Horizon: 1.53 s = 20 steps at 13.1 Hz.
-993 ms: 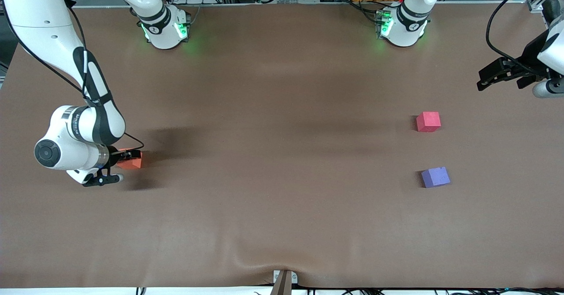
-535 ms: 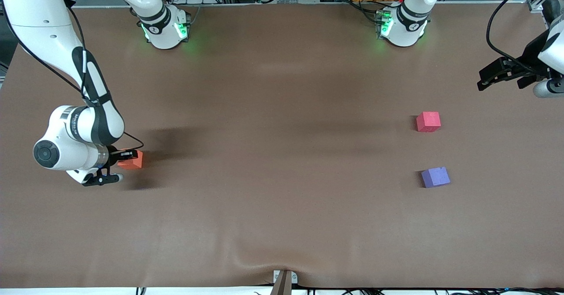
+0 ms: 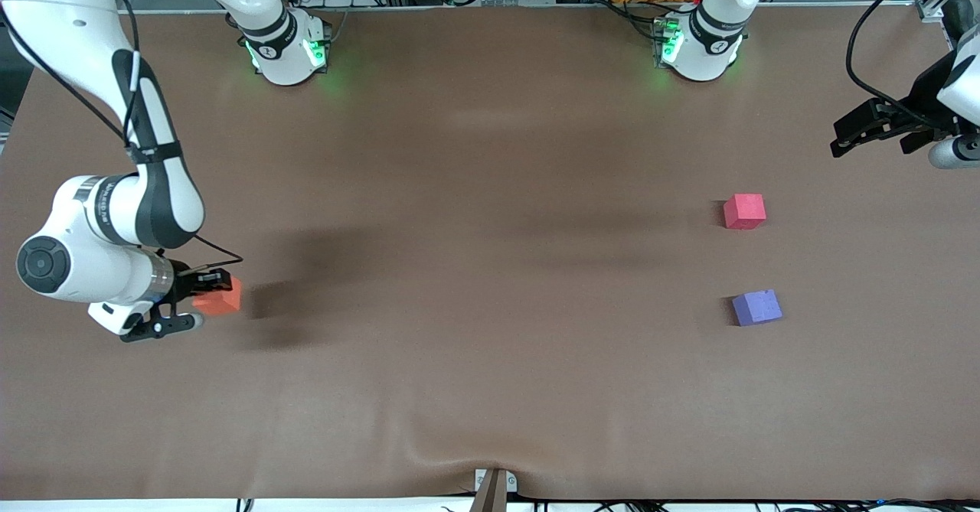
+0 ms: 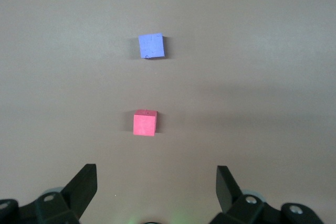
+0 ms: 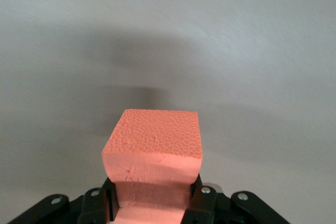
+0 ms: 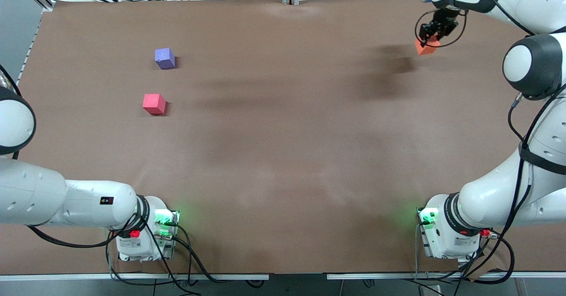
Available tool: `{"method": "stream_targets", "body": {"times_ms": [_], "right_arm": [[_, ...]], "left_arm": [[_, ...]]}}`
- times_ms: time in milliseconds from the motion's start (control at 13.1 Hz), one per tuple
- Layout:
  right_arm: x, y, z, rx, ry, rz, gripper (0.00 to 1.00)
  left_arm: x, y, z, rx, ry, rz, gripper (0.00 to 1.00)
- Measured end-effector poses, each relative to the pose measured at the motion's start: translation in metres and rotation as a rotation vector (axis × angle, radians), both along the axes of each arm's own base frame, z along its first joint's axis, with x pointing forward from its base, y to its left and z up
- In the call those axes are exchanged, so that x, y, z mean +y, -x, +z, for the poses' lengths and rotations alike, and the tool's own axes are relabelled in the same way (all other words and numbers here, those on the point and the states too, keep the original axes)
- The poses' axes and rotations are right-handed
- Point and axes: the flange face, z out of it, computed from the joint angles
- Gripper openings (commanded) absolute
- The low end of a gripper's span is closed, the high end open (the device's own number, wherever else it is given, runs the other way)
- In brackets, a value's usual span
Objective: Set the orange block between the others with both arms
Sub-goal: 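Carry the orange cube with the right gripper toward the table middle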
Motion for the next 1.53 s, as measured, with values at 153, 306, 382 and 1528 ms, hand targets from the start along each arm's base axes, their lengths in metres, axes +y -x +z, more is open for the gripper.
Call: {"method": "stream_targets", "body": {"times_ms": [153, 306, 382, 1528], "right_arm": [[0.050, -0.001, 0.003, -0.007, -0.063, 0.047, 0.00], [0.105, 0.001, 0.001, -0.002, -0.138, 0.086, 0.00], [0.132, 0.004, -0.003, 0.005, -0.166, 0.101, 0.00], [0.410, 0.121, -0.031, 0.131, -0.089, -0.159, 0.00]], "left_arm": [[0.000, 0.000, 0.000, 0.000, 0.000, 0.000, 1.00], [0.000, 0.000, 0.000, 0.000, 0.000, 0.000, 1.00], [0.000, 0.000, 0.000, 0.001, 0.000, 0.000, 1.00], [-0.001, -0.002, -0.004, 0.007, 0.000, -0.001, 1.00]]}}
